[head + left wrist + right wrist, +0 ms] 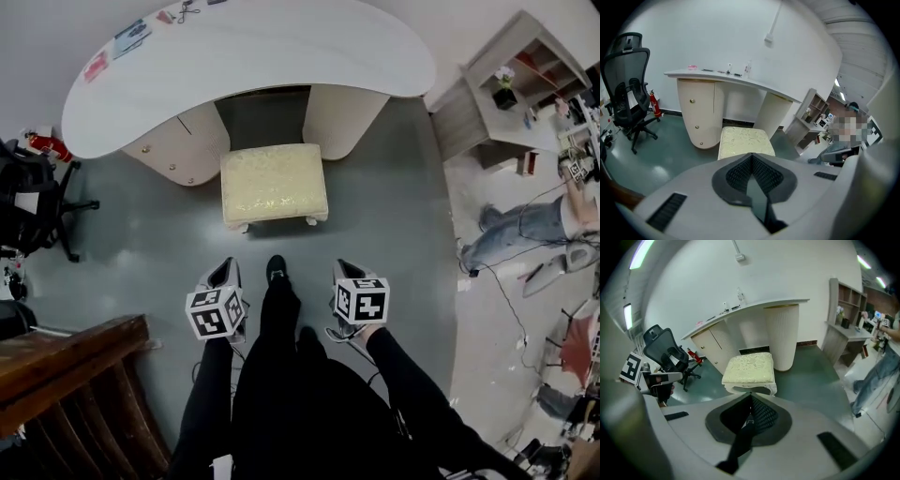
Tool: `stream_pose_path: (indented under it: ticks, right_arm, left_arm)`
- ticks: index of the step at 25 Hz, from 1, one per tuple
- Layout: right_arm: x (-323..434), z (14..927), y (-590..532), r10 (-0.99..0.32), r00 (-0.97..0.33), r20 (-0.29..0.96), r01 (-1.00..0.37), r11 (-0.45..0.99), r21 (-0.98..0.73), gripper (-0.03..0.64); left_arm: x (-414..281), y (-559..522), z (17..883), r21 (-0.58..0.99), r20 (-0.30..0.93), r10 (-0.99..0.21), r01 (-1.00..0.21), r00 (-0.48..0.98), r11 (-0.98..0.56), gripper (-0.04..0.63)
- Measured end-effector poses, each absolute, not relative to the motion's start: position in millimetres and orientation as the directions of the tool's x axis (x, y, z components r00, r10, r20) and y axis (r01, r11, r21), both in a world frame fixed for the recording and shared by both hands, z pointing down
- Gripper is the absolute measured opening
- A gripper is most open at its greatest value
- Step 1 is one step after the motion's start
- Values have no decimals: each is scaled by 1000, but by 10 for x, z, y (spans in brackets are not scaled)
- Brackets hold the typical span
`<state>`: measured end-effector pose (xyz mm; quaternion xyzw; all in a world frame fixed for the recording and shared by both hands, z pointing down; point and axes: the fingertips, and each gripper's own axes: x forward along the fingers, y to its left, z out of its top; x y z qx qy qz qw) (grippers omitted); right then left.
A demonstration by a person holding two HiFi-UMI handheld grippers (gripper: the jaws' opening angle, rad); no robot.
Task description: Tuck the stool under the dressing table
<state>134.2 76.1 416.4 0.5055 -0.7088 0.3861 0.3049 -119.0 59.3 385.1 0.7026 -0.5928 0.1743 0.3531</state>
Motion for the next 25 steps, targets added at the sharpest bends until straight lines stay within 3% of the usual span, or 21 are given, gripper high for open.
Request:
stream_pose_path:
  ticks: [25]
  right_arm:
    - [1259, 6259, -108, -296, -177, 939, -982, 112, -150, 5]
  left_arm:
    - [-1620, -104, 6285, 287, 829, -508, -958, 233, 28, 8]
